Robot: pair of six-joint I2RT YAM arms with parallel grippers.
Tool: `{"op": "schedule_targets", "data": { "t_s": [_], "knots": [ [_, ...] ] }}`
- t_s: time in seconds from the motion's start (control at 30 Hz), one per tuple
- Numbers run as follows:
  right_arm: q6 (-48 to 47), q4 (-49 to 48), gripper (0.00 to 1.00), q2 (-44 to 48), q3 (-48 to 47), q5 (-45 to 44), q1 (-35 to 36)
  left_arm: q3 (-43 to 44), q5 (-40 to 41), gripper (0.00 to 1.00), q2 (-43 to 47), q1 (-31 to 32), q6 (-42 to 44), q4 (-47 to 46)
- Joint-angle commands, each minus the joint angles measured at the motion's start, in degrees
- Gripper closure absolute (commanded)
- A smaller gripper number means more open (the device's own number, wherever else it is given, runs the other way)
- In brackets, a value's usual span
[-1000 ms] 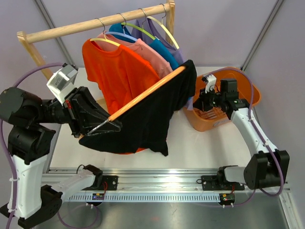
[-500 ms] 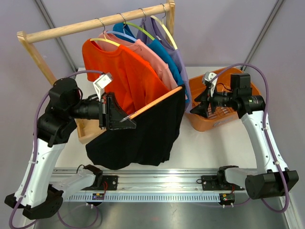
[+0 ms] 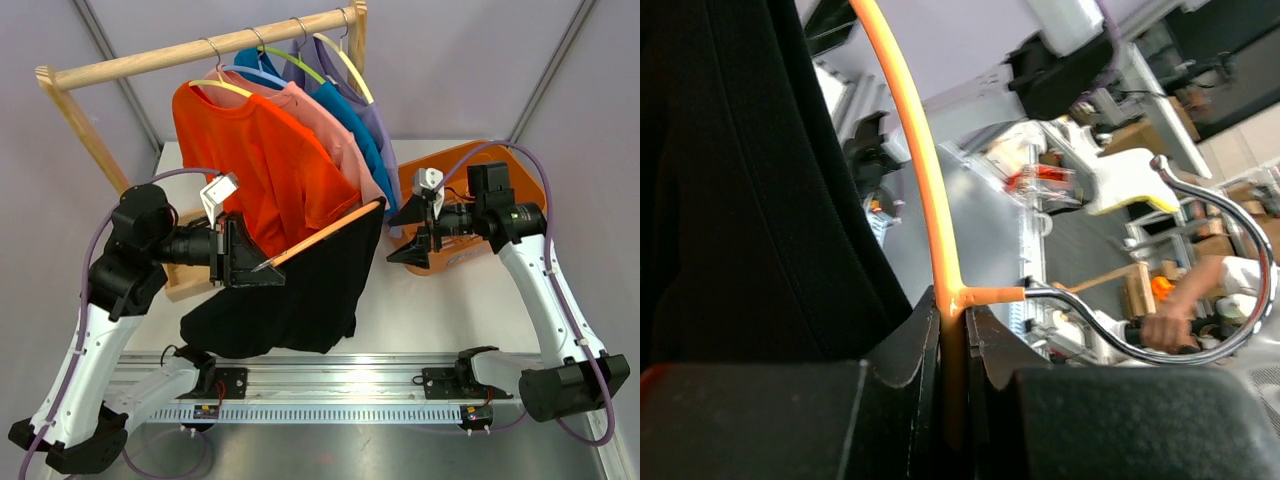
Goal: Remove the t-shirt from the hanger
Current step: Remove the tshirt from the hanger
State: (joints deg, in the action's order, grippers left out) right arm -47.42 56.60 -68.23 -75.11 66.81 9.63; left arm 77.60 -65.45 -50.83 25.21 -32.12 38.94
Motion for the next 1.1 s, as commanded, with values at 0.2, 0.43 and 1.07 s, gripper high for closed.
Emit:
{"op": "schedule_targets", "data": {
  "t_s": [0.2, 0.43, 1.07],
  "knots": [
    [11.75, -18.74, 0.09, 0.02, -0.29, -1.26, 2.94, -3.33, -10.22, 1.0, 4.51, -0.08, -16.57, -24.26],
    [5.68, -10.47, 0.41, 1.08, -2.23, 11.32, 2.94, -3.25, -9.61, 1.0, 4.16, -0.08, -15.0, -23.56],
    [36.61, -30.76, 1.0, 3.63, 10.86, -15.12, -16.57, 1.76, -10.48, 1.0, 4.51, -4.38, -19.2, -28.46]
  ]
}}
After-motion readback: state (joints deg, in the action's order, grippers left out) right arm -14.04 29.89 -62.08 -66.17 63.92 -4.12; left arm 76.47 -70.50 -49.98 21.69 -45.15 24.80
